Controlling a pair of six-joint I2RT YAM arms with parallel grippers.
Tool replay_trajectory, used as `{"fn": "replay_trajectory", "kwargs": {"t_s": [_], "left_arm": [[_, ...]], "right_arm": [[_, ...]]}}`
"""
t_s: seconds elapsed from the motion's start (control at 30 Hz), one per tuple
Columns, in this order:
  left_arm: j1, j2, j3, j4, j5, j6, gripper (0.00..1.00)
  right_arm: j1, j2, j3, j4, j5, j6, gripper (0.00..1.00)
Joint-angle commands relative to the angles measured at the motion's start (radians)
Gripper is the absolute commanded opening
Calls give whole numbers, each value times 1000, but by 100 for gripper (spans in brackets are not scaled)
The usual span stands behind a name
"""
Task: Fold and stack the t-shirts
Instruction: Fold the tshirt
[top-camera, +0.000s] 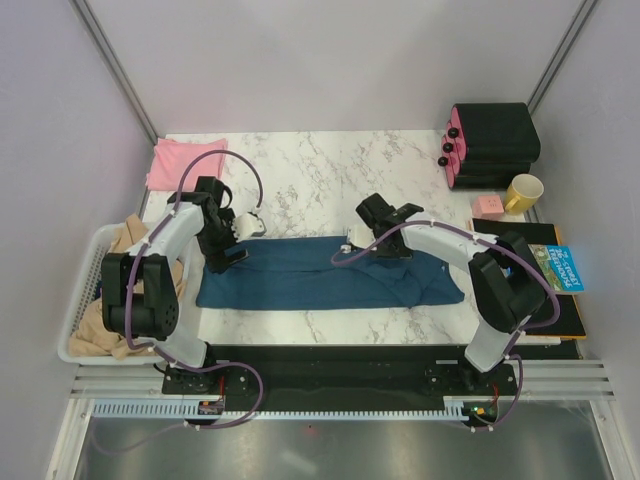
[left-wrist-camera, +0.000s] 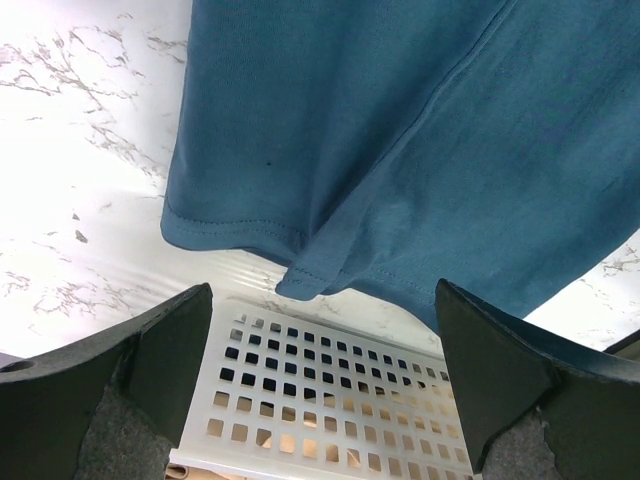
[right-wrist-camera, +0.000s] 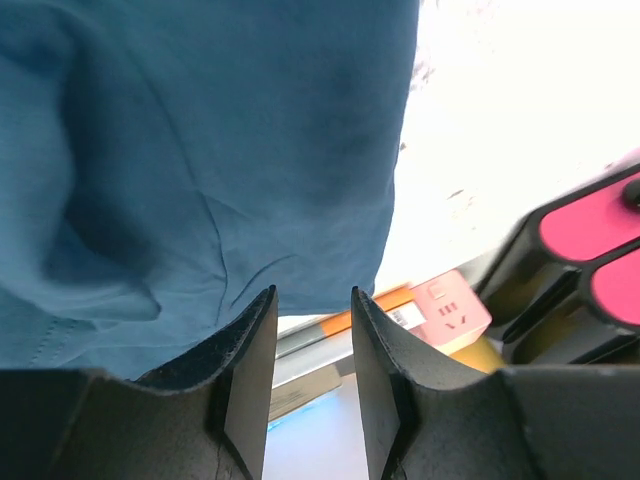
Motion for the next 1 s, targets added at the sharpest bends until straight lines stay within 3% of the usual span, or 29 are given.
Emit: {"fn": "replay_trajectory", "kwargs": {"t_s": [0.0,0.23,0.53,0.67,0.97], "left_arm": [[-3,-50,-20,10,4,1,100],[-3,-63,-45,22,-2,9,100],[-3,-51,-29,24,-2,-3,100],[-3,-48,-29,22,-12,0,100],[-11,-31,9,13,-19,-9,100]], "right_arm": [[-29,-10,59,5,33,45,43],[-18,-99,225,-160,-260,104,43],[71,-294,-121,22,-516,206,34],[94,-314,-229,94,-527,227,33],[95,-263,-280,175,-498,233,33]]}}
